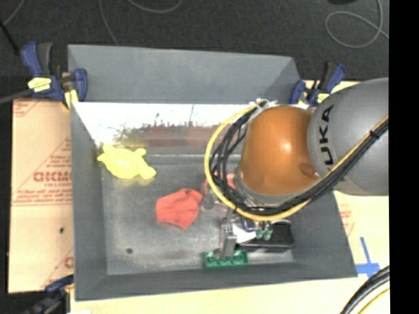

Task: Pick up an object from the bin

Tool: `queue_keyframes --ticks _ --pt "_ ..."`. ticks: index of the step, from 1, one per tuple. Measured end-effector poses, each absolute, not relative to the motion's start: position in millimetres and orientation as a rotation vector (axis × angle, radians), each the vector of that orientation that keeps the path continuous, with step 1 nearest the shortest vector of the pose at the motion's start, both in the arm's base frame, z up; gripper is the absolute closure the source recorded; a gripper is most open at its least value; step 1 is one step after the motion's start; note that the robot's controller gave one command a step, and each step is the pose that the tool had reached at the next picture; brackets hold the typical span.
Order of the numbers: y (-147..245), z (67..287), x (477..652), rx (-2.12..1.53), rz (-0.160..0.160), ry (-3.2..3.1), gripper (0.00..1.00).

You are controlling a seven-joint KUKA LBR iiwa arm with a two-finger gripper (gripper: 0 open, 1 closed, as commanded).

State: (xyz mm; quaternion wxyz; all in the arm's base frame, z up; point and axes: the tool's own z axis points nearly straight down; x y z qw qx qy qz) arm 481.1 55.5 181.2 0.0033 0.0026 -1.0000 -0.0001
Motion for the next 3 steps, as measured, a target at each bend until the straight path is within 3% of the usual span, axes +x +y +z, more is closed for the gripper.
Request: queue_keyframes --ticks 1,2,3 --pt "55.3 185.6 482.8 0.005 -0.001 -3.143 0.0" --pt "62.1 168.1 526.1 0.096 0.0 -3.143 0.0" --pt "69.2 117.2 539.3 0.203 -0.001 -3.146 0.0"
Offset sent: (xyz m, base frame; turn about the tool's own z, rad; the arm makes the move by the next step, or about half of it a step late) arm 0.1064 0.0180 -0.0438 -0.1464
